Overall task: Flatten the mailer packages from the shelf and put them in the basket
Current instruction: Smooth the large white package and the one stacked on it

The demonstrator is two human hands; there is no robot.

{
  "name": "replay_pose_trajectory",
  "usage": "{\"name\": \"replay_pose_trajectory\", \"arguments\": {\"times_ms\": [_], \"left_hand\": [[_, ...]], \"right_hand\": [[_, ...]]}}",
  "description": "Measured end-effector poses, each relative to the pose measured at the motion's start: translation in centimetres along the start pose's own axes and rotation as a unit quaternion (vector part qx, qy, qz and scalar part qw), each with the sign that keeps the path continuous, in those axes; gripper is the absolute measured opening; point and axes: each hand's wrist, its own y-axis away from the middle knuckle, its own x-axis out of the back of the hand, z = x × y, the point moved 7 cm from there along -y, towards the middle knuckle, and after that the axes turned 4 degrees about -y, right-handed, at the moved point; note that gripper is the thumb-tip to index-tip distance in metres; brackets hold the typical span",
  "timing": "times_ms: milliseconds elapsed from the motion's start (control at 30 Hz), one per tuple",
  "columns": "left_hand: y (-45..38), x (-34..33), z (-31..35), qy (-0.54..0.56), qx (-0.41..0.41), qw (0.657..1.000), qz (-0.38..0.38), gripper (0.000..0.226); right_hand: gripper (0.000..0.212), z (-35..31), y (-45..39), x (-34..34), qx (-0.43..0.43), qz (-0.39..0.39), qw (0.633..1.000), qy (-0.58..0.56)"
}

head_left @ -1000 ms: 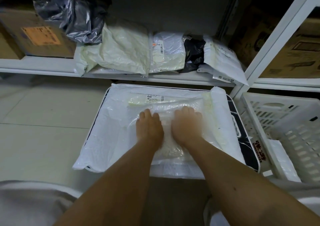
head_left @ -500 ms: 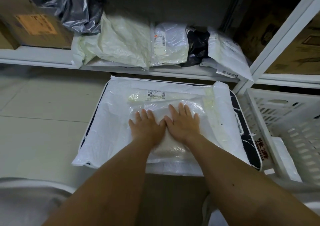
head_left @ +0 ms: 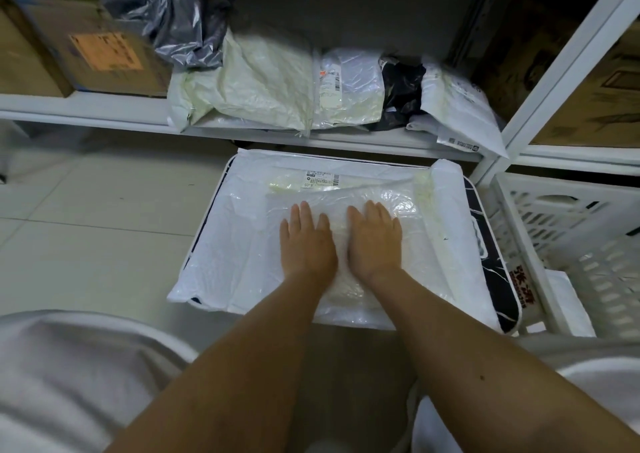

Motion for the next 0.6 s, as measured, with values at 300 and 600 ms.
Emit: {"name": "replay_pose_trajectory", "arguments": {"times_ms": [300,600], "left_hand": [[3.8,-4.1,-0.4,-0.043,0.010,0.997,-0.062,0.059],[2.8,-4.0,-1.4,0.009,0.052,0.996,-0.071,0.079]], "right_hand": [[0.059,2.5,4.8,-4.2,-0.055,-0.048,0.997,0.005],[0.065,2.6,4.0,-4.3,-0.076,-0.076,0.994,0.007]]}}
